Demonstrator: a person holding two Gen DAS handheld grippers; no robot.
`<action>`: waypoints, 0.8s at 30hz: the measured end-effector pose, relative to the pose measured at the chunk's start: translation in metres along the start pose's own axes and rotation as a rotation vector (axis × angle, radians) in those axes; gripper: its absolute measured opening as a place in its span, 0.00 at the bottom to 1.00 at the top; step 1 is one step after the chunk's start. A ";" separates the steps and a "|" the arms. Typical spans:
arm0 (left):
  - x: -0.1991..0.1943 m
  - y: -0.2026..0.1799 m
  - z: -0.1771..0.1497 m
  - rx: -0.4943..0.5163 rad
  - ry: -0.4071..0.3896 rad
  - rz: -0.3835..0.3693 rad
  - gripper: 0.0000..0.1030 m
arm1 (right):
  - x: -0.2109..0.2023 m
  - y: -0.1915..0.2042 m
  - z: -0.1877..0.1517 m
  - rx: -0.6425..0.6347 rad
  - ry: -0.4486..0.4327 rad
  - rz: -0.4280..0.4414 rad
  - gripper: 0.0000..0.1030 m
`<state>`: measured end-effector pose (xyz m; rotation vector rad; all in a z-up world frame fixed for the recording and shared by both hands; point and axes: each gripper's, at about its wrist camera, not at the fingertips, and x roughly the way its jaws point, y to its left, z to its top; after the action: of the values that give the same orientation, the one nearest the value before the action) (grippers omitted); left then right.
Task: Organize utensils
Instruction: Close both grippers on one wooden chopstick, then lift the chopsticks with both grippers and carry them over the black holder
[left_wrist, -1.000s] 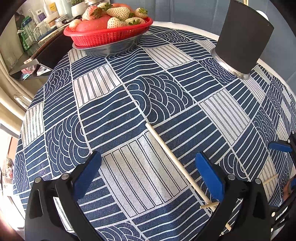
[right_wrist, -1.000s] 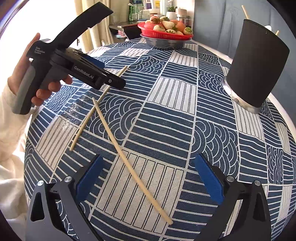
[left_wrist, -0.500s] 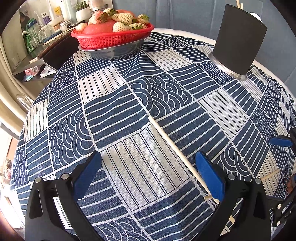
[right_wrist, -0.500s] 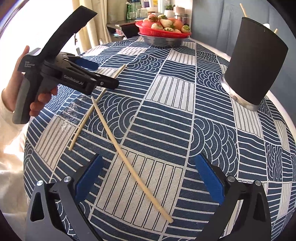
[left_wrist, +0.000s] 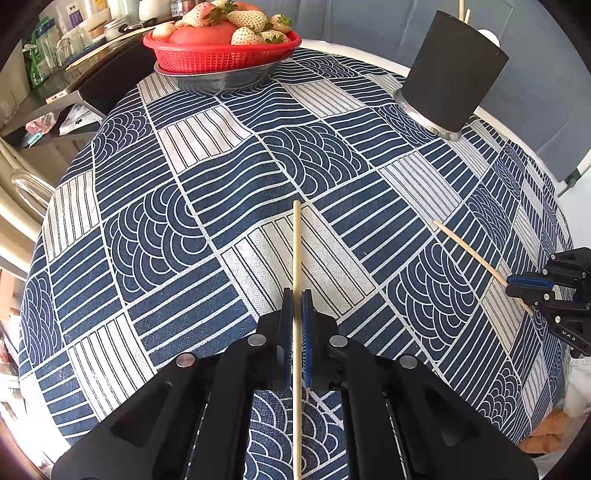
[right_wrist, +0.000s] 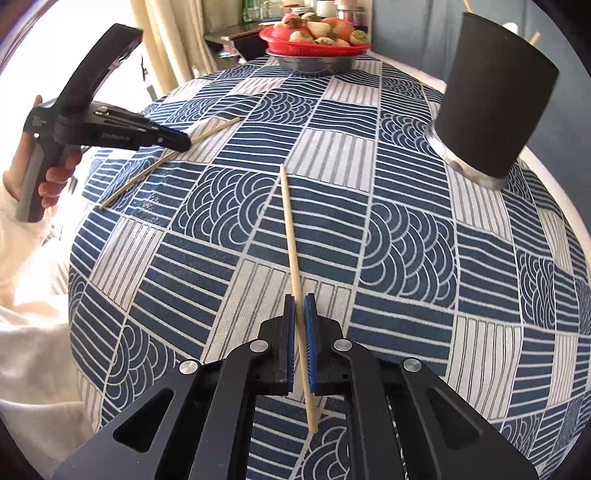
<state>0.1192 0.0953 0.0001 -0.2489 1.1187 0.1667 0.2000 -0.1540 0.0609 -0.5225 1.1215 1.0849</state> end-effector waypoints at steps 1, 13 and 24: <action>-0.001 -0.001 -0.001 0.006 -0.002 0.003 0.04 | -0.002 -0.004 -0.004 0.029 -0.005 0.007 0.04; -0.010 -0.018 0.017 0.128 -0.049 0.020 0.04 | -0.044 -0.029 -0.025 0.259 -0.180 -0.071 0.04; -0.037 -0.041 0.055 0.223 -0.128 0.001 0.04 | -0.083 -0.042 -0.028 0.376 -0.322 -0.121 0.05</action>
<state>0.1616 0.0712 0.0608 -0.0382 1.0010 0.0567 0.2221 -0.2299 0.1182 -0.1097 0.9640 0.7931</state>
